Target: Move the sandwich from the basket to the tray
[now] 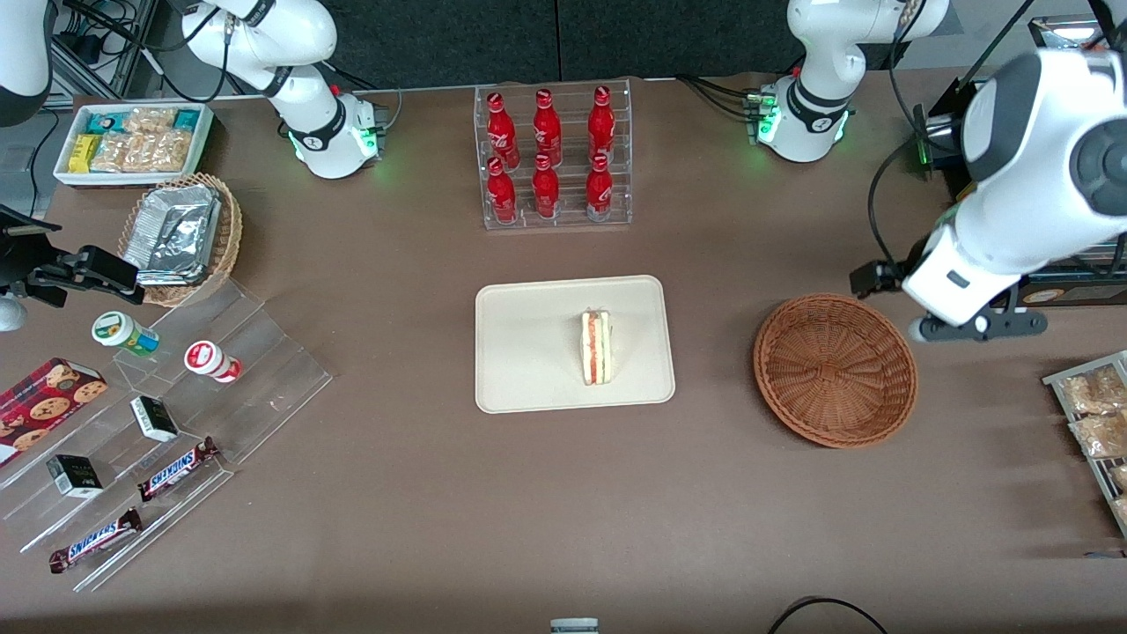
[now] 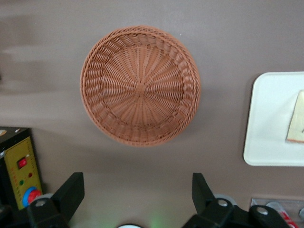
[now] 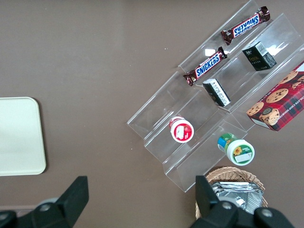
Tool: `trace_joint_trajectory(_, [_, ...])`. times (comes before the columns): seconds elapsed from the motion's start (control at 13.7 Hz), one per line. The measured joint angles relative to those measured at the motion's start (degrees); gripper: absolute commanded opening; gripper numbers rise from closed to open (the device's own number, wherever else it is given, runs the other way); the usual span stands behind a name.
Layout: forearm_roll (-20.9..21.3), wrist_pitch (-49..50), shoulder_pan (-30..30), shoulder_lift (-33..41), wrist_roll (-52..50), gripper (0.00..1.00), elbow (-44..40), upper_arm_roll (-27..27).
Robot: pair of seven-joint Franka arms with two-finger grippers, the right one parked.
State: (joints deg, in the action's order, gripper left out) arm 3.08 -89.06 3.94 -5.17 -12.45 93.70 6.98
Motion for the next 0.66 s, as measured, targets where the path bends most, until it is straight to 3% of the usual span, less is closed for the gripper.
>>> trace_joint_trajectory(0.66, [-0.20, 2.42, 1.07, 4.21, 0.00, 1.00, 0.43, -3.28])
